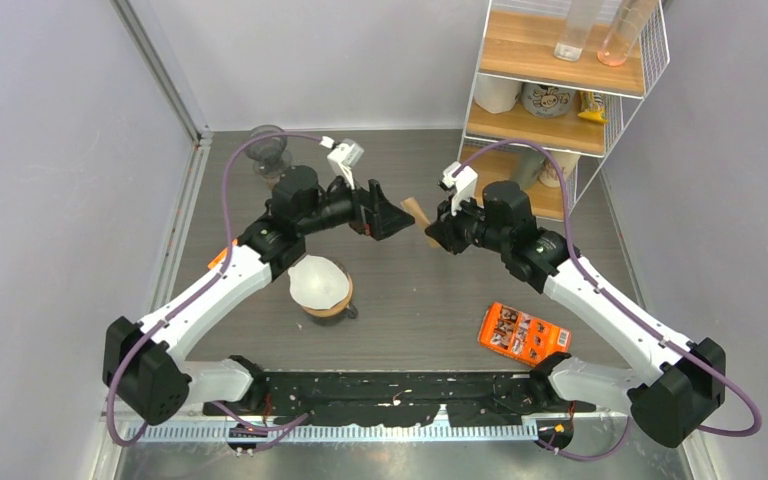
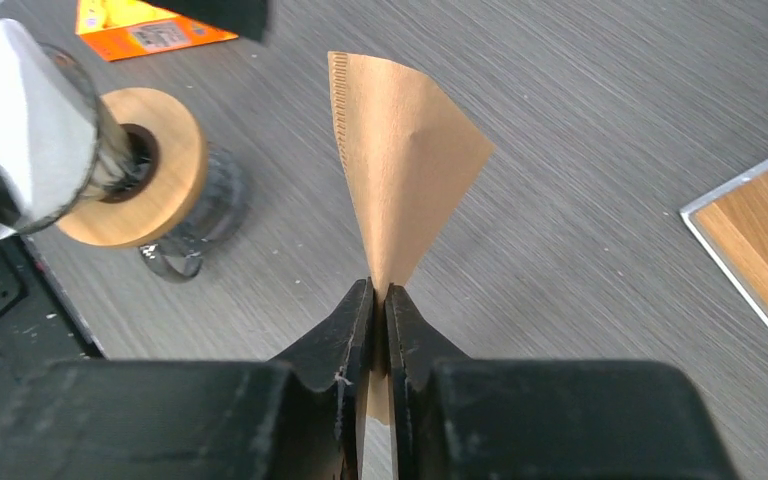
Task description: Place the coffee filter in the dripper
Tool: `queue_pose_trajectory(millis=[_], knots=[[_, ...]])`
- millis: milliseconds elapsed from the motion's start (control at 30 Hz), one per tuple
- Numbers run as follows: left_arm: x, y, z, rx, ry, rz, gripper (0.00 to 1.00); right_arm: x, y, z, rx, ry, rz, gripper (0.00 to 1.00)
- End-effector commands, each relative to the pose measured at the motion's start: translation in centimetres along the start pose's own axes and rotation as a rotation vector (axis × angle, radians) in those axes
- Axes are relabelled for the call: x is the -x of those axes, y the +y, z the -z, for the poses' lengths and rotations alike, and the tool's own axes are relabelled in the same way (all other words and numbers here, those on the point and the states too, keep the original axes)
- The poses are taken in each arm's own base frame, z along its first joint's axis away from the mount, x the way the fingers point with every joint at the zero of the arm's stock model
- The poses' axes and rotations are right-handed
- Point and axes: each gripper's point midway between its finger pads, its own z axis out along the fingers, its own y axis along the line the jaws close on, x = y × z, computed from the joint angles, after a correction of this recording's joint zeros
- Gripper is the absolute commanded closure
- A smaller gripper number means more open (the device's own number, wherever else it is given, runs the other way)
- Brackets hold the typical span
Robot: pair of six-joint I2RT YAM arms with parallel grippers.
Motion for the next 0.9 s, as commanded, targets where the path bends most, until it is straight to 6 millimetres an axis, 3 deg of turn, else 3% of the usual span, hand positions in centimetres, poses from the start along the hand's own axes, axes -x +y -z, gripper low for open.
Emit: queue_pose_trajectory(millis=[0, 167, 467, 867], knots=[[1.2, -2.6, -1.4, -0.081, -0.011, -0.003, 0.0, 3.5, 2.2, 1.5, 0.073, -0.09, 0.008, 0.85], [1.2, -2.6, -2.8, -0.045, -0.037, 0.034, 0.02, 4.2, 3.2, 1.9, 0.107, -0.109, -0.022, 0.85], [1.1, -2.0, -4.0, 0.026, -0.058, 0.132, 0.23, 4.4, 2.3, 1.8, 0.04, -0.108, -0.036, 0.84], [1.1, -1.3, -5.1, 0.068, -0.071, 0.189, 0.38, 4.3, 2.7, 1.6, 0.052, -0.097, -0.019, 0.84]])
